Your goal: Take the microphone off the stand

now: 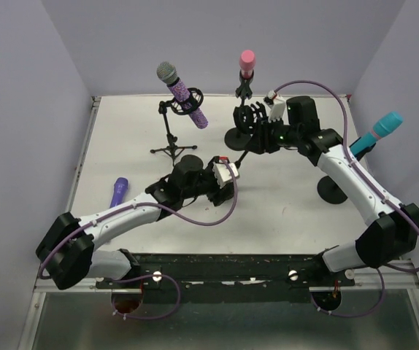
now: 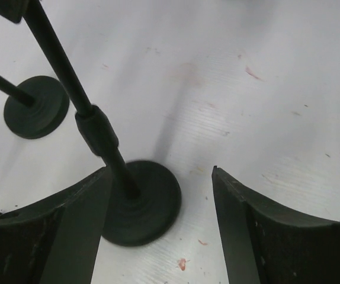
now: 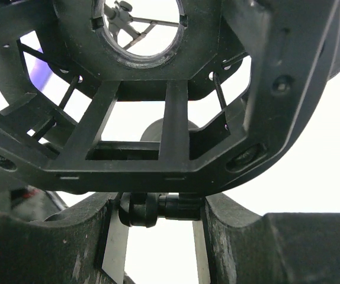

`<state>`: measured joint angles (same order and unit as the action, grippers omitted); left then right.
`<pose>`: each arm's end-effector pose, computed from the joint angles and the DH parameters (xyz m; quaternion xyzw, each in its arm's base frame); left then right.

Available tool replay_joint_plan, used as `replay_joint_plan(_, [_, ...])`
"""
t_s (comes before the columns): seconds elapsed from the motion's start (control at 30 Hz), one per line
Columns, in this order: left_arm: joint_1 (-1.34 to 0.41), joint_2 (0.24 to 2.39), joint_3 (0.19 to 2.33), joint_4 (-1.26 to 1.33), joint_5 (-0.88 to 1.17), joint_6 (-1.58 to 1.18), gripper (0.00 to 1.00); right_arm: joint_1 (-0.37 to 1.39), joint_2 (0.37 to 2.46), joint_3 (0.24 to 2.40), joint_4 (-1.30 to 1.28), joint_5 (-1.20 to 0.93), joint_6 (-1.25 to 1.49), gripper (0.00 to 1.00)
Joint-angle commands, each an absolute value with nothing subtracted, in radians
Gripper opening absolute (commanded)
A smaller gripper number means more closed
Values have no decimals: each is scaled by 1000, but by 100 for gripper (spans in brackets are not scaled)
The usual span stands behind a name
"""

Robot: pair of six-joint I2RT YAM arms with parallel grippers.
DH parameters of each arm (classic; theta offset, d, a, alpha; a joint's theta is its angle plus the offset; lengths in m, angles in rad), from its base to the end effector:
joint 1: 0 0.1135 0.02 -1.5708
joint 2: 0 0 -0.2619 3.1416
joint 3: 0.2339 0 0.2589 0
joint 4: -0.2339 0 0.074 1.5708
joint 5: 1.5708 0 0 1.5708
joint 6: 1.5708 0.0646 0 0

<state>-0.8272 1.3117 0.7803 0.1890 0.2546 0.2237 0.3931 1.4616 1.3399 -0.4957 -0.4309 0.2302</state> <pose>0.2107 -0.2532 0.2449 0.4699 0.6646 -0.2690 0.5150 0.3194 0.1616 0.3260 -0.1684 0.8571 0.3182 0.3684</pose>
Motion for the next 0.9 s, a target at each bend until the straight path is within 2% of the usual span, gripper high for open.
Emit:
replay_joint_plan(0.0, [-790,1244,793,16,466,258,77,390,1385,1356,-517,-441,39,1])
replay_joint_plan(0.2, [-712,1212,821,-47,546,134,80,391,1390,1348,-560,-515,-80,1])
replay_joint_plan(0.23, [-709,1210,836,-70,564,129,83,391,1397,1345,-569,-529,-103,1])
replay_joint_plan(0.27, [-707,1209,854,-104,577,132,98,391,1407,1348,-583,-540,-123,0])
replay_joint_plan(0.6, [-664,1094,994,-296,626,158,98,508,1445,1364,-673,-520,-301,1])
replay_joint_plan(0.77, [-652,1016,1017,-293,543,124,98,561,1460,1332,-692,-508,-305,1])
replay_joint_plan(0.87, [-611,994,1031,-275,586,62,98,584,1466,1309,-684,-489,-302,1])
